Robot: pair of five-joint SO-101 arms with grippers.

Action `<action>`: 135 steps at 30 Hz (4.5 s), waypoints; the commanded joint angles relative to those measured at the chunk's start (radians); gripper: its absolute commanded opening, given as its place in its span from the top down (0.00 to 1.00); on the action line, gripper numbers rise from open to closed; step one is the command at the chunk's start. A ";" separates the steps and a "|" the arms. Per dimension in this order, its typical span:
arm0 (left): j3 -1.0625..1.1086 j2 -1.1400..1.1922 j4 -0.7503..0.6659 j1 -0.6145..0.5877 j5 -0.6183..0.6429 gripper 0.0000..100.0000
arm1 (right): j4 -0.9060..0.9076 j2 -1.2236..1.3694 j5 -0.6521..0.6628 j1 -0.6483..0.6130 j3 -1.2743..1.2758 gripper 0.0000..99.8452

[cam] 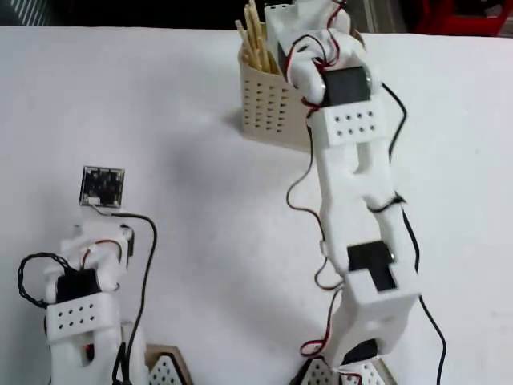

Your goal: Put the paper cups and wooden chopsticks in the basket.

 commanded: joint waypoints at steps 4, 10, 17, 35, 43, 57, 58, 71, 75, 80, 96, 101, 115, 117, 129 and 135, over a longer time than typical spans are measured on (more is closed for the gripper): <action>-0.003 -0.022 -0.023 0.016 -0.011 0.87 | 0.341 -0.220 -0.009 0.010 -0.041 0.97; -0.011 -0.024 -0.015 0.088 -0.011 0.87 | 0.680 -0.331 0.000 0.018 -0.041 0.98; -0.026 -0.084 0.023 0.094 -0.009 0.95 | 0.789 -0.432 0.000 0.110 0.046 0.98; 0.124 -0.670 0.255 0.097 -0.009 0.97 | 0.440 -1.073 0.000 0.119 1.036 0.98; 0.130 -0.670 0.262 0.209 -0.009 0.97 | 0.216 -1.419 0.002 0.124 1.493 0.98; 0.175 -0.670 0.226 0.338 -0.008 0.97 | 0.124 -1.833 0.002 0.125 1.972 0.98; 0.178 -0.670 0.226 0.338 -0.008 0.97 | 0.127 -1.876 0.002 0.125 2.002 0.98; 0.218 -0.670 0.169 0.337 -0.008 0.97 | 0.124 -2.034 0.002 0.117 2.182 0.98; 0.252 -0.670 0.143 0.338 -0.009 0.97 | 0.122 -2.043 0.002 0.117 2.283 0.98; 0.265 -0.665 0.115 0.332 -0.009 0.97 | 0.122 -2.043 0.002 0.125 2.400 0.98; 0.265 -0.668 0.417 0.329 -0.011 0.97 | 0.338 -2.038 0.000 0.185 2.403 0.98; 0.265 -0.668 0.419 0.334 -0.011 0.97 | 0.338 -2.038 0.000 0.183 2.403 0.98; 0.265 -0.668 0.419 0.334 -0.011 0.97 | 0.338 -2.038 0.000 0.183 2.403 0.98; 0.265 -0.668 0.419 0.334 -0.011 0.97 | 0.338 -2.038 0.000 0.182 2.403 0.98; 0.265 -0.668 0.419 0.334 -0.011 0.97 | 0.338 -2.038 0.000 0.182 2.403 0.98; 0.265 -0.668 0.419 0.334 -0.011 0.97 | 0.338 -2.038 0.000 0.182 2.403 0.98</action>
